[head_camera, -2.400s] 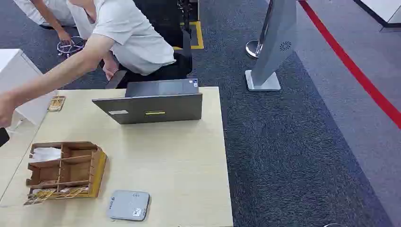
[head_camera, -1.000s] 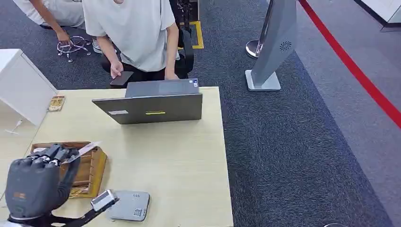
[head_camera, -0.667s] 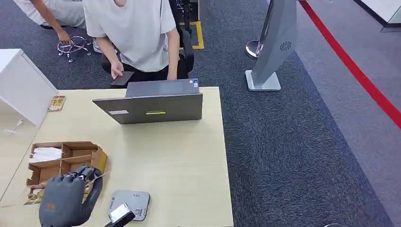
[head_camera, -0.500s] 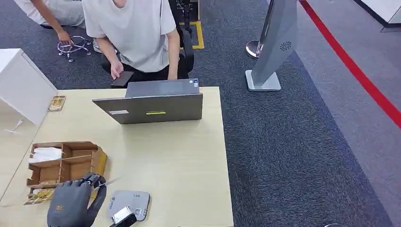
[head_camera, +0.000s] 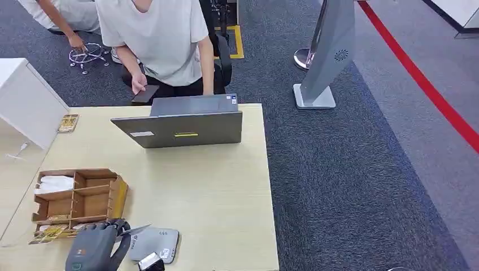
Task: Pass the card to the sensor for recognition and then transmit it.
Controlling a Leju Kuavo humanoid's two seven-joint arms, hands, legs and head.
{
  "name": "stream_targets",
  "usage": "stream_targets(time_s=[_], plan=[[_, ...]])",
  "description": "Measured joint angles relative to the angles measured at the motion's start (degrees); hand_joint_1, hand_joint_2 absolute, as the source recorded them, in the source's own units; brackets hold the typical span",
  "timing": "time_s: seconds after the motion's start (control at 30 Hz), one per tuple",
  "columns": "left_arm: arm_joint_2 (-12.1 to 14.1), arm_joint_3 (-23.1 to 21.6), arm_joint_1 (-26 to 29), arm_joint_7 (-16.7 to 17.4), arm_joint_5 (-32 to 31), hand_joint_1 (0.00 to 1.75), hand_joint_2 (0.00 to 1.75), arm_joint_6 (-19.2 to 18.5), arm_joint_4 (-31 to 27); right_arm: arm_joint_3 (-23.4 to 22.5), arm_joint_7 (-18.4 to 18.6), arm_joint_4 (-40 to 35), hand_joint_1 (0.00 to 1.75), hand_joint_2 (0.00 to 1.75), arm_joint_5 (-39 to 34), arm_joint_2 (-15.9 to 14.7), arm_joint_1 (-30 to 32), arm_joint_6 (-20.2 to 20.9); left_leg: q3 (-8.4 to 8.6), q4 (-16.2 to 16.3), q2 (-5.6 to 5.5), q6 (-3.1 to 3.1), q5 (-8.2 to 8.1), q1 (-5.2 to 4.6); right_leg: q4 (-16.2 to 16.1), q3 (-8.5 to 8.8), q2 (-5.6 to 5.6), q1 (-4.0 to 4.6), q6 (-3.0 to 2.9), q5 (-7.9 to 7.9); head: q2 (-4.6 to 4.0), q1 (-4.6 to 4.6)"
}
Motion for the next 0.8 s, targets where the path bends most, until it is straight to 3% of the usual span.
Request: stream_targets(time_s=[0.27,0.5,0.67,0.8], plan=[[0.7,-0.55,0.18,1.38,3.67,1.75,1.75,-4.66,1.64,-0.02,-0.48,0.37,0.0,1.75,1.29,0.0,-0.45,0.85,-0.01,0.0,0.0,0.0,0.0,0.0,0.0,0.08,-0.02,0.0,0.0,0.0,0.0,0.0],[1.77,-1.62,0.08,1.38,6.04,1.75,1.75,-5.56,2.43,-0.02,-0.85,0.7,0.0,1.75,1.77,0.02,-0.68,0.96,0.01,0.0,0.0,0.0,0.0,0.0,0.0,0.03,-0.04,0.0,0.0,0.0,0.0,0.02],[1.99,-1.68,-0.18,1.36,4.65,1.75,1.75,-3.46,2.43,0.0,-0.39,0.59,0.0,1.75,0.52,0.02,-0.44,0.88,0.03,0.0,0.0,0.0,0.0,0.0,0.0,0.01,-0.04,0.0,0.0,0.0,0.0,0.02],[0.77,-1.66,-1.57,2.49,-9.56,1.75,1.75,6.28,-0.62,1.12,1.48,-1.4,0.0,1.75,-1.88,0.02,1.8,0.79,0.0,0.01,-0.15,0.0,0.01,0.0,0.0,0.03,-0.19,0.0,0.0,0.0,0.0,0.04]])
